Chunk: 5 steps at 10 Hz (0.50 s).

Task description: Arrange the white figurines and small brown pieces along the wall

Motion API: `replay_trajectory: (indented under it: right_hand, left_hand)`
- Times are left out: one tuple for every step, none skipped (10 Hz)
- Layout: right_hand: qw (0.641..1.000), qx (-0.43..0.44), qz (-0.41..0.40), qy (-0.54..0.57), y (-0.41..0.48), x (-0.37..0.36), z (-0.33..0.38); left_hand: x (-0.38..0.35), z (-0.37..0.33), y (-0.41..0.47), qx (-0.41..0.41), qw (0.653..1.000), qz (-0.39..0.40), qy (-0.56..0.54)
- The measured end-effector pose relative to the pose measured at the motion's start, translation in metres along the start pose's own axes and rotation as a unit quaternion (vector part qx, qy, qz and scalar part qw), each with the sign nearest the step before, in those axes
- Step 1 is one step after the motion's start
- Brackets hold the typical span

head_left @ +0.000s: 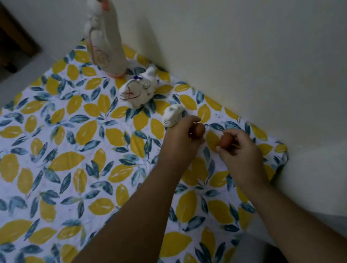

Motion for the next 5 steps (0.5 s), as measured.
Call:
replay_trajectory:
  right_hand:
    - [1.0,0.011,0.016,-0.013,0.0034,0.0005,-0.0053]
    - [0.999,0.024,0.022,-0.026,0.0017,0.0002,-0.0058]
    - [0.998,0.033,0.028,-0.038,0.0009,0.0001,-0.0057]
    - [0.997,0.037,0.031,-0.055,0.0022,0.0006,-0.0036]
    - [0.999,0.016,0.035,-0.027,-0.0005,0.0011,-0.001]
  left_hand:
    - [-0.0107,0.0019,0.0094,-0.011,1.0,0.008,0.014]
    - [-0.0134,0.003,0.0079,-0.018,1.0,0.01,0.016]
    - [-0.0138,0.005,0.0086,-0.021,1.0,0.015,0.013]
    - [-0.0133,0.0021,0.0083,-0.017,1.0,0.016,0.019]
    - [-0.013,0.0009,0.0057,-0.004,0.999,0.022,0.023]
Point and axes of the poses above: each hand's wrist, its own y-axis towards the middle knuckle, its own x-axis out of the back of the hand, z = x × y, the point moved 8 cm from there along y, towards the middle knuckle, and after that the axes turned 8 degrees about y, right-handed, at the moved point
